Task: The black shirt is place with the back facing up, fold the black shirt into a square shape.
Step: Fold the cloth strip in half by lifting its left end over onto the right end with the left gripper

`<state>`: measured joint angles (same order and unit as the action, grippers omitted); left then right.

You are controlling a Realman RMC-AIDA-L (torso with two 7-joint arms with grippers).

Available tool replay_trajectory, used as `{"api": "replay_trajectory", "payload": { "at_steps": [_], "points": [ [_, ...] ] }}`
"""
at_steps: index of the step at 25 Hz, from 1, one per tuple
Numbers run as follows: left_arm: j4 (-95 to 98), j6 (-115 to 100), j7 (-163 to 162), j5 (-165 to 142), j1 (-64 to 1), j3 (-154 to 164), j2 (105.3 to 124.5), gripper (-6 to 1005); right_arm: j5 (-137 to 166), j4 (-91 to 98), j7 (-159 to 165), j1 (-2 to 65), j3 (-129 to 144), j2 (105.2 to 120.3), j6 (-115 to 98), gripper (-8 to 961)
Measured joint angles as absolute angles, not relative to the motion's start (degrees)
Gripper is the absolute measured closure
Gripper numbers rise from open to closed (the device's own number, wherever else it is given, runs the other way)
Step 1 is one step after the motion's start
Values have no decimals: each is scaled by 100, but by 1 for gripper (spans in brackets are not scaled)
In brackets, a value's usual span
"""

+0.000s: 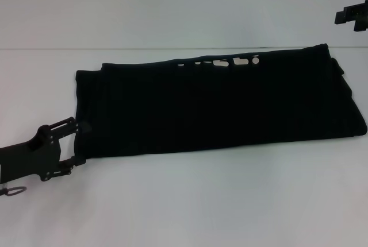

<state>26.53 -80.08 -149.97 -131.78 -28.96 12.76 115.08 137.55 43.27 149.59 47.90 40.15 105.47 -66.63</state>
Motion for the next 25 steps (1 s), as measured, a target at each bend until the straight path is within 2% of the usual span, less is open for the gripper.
{"api": "replay_trajectory", "payload": {
  "at_steps": [25],
  "points": [
    [2352,-7306,-15124,-13214,-3075,1463,11583,126,13764,4317,14959,4738,3972,10556,-6509,361]
  ]
}}
